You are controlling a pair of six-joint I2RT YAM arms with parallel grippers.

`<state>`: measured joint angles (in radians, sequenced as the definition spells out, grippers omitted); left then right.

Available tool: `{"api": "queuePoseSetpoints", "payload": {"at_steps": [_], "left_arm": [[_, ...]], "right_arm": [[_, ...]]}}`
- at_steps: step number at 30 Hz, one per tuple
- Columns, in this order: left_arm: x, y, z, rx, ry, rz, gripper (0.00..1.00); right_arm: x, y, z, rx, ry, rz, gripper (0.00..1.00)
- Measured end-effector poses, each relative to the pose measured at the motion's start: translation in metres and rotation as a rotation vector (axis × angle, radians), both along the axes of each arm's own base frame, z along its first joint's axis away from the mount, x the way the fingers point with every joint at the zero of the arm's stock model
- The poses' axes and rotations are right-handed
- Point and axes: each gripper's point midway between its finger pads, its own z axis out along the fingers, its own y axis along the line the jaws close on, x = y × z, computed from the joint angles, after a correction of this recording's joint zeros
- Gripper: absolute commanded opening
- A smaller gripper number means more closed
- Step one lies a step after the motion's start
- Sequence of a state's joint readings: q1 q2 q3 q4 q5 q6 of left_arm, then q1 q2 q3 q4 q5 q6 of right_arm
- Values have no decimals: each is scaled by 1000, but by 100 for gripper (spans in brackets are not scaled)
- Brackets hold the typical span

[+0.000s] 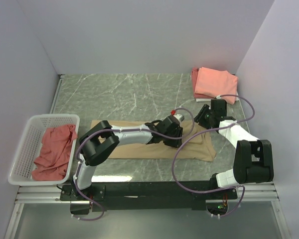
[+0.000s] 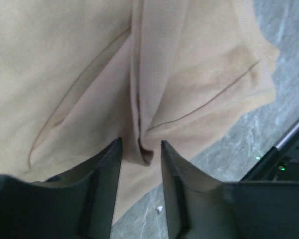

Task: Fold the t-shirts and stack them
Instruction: Fold the tshirt

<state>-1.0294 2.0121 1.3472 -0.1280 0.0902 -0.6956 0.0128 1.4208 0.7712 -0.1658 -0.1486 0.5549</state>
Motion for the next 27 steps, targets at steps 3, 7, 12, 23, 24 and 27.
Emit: {"api": "queuePoseSetpoints", "payload": {"at_steps": [3,7,12,23,24,27], "left_arm": [[0,4,-4,27,-1,14,32],[4,6,-4,45,-14,35,16],[5,8,-6,58,-13,51,1],[11,15,0,66,-15,85,1],[12,15,2,63,-15,87,1],[18,18,9,50,-20,99,1]], "right_arm": [[-1,1,-1,2,-1,5,47],[-2,2,-5,8,4,12,47],[-4,3,-11,8,15,18,45],[-6,-2,-21,-19,42,13,45],[-6,-2,-22,-20,43,12,45],[-7,-3,-23,-22,45,10,45]]}}
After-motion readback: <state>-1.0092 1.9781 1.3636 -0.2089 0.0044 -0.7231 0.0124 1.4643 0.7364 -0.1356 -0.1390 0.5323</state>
